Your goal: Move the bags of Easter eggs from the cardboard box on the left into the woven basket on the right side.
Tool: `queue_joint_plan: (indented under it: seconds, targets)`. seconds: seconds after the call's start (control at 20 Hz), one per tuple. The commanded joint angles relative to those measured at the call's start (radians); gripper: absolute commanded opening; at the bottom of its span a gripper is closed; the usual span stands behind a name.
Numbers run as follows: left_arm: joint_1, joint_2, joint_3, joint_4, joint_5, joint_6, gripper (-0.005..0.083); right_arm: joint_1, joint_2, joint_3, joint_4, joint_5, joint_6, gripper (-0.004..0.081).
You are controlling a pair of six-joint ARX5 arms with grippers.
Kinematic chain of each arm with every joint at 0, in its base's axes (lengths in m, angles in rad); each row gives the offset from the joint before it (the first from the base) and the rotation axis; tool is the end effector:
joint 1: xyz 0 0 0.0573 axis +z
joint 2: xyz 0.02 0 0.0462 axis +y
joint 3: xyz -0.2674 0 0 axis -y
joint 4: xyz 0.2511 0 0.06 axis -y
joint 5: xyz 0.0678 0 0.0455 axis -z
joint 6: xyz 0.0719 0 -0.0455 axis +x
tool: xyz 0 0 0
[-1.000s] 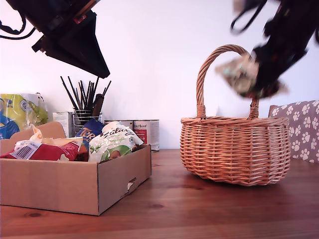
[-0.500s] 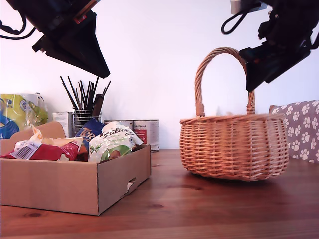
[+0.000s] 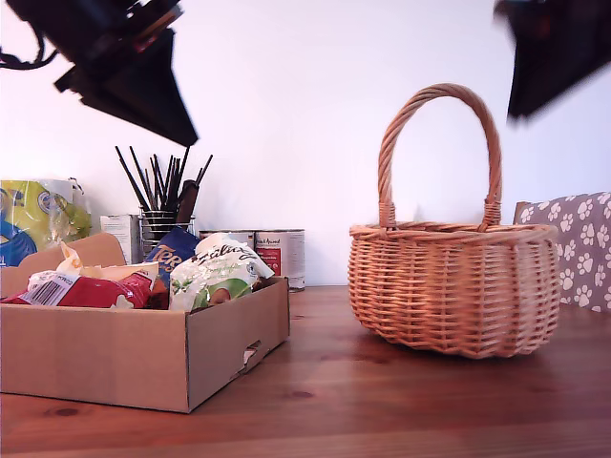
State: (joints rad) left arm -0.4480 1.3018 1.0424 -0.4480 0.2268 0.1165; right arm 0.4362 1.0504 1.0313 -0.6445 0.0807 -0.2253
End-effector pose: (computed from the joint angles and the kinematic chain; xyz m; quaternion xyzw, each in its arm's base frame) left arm 0.2740 -0.1496 0.2653 0.0897 0.3256 -0.3301 0.8815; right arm 0.2282 0.1000 0.3048 -0.1873 0.2941 0.2015 0.9153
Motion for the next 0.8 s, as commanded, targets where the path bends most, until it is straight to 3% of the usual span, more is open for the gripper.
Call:
queue_joint_plan:
  seconds: [0.0, 0.25, 0.3, 0.55, 0.75]
  targets:
    - [0.018, -0.014, -0.010, -0.001, 0.000, 0.025, 0.0025, 0.016, -0.042, 0.011, -0.031, -0.014, 0.019, -0.0013]
    - [0.092, -0.014, -0.010, -0.086, 0.000, 0.120, 0.0036, 0.044, -0.172, 0.005, -0.109, -0.151, 0.022, -0.0013]
    - [0.110, -0.014, -0.010, -0.108, 0.002, 0.192, 0.0049, 0.053, -0.209, -0.010, -0.109, -0.158, 0.036, -0.0013]
    - [0.158, -0.012, -0.010, -0.031, 0.126, 0.218, 0.0068, 0.074, -0.395, -0.160, -0.110, -0.157, 0.109, -0.0013]
    - [0.157, 0.038, -0.010, 0.084, 0.211, 0.353, 0.0194, 0.074, -0.430, -0.180, -0.131, -0.157, 0.124, -0.0013]
